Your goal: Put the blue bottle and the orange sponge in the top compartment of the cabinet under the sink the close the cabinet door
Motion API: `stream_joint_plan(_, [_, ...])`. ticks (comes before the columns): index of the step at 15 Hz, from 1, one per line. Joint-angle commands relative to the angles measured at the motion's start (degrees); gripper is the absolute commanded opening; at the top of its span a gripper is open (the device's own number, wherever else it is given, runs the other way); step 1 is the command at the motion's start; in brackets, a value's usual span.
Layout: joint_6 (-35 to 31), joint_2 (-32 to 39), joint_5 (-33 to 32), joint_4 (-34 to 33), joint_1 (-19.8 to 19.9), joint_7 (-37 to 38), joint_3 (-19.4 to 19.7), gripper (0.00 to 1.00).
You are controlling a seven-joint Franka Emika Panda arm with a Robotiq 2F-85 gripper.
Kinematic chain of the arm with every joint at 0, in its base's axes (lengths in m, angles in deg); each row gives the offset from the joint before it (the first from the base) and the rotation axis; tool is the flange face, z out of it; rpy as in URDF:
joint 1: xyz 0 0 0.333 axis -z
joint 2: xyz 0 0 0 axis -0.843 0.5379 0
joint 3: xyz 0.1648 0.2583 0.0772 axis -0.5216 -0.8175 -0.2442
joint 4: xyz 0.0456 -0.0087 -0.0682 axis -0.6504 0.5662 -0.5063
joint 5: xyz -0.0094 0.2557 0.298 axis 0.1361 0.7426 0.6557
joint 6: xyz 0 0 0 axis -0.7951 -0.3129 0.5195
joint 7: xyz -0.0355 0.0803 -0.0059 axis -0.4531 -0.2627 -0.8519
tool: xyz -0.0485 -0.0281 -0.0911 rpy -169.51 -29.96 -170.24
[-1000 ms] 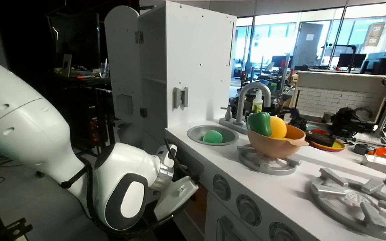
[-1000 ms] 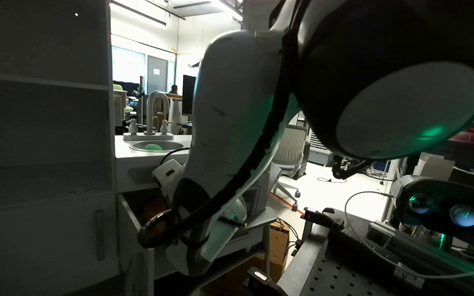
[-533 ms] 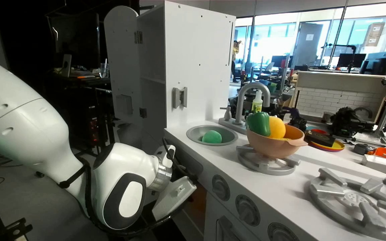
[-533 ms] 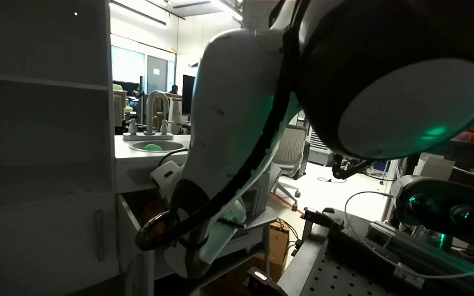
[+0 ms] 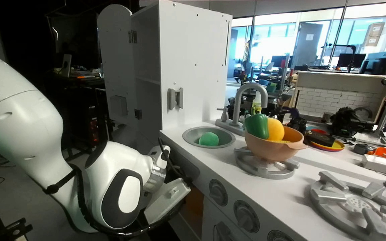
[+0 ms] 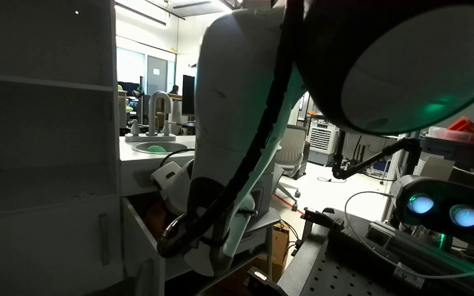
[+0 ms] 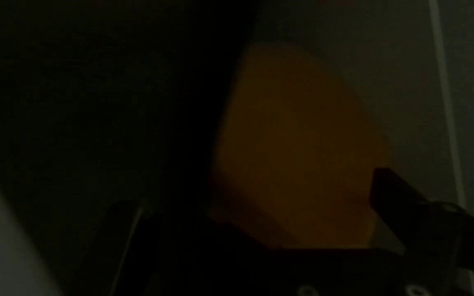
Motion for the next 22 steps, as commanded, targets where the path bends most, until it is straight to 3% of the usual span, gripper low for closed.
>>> stream_joint_plan(1, [-11.44, 1.13, 0.50, 6.03, -5.15, 5.62, 1.45, 1.00])
stream_joint_plan(3, [-9.90, 4.67, 3.46, 3.79, -7.39, 8.16, 3.05, 1.00])
stream_joint_plan(4, [-7.82, 6.95, 6.78, 1.95, -8.72, 6.06, 3.55, 1.00])
stream_joint_plan(5, [-7.02, 2.24, 8.25, 5.89, -8.72, -0.51, 1.58, 1.00])
stream_joint_plan(11, [-6.69, 2.72, 16.04, 4.76, -8.44, -11.75, -1.38, 1.00])
stream_joint_plan(14, [-6.45, 2.65, 13.32, 4.24, -6.30, -15.14, -3.67, 1.00])
stream_joint_plan(18, [2.95, 2.34, 11.68, 2.49, -7.46, -17.77, -3.46, 1.00])
stream_joint_plan(21, [3.13, 2.09, 11.25, 3.29, -9.45, -16.71, -4.75, 1.00])
stream_joint_plan(22, [2.79, 2.00, 5.25, 5.03, -11.07, -9.50, -3.25, 1.00])
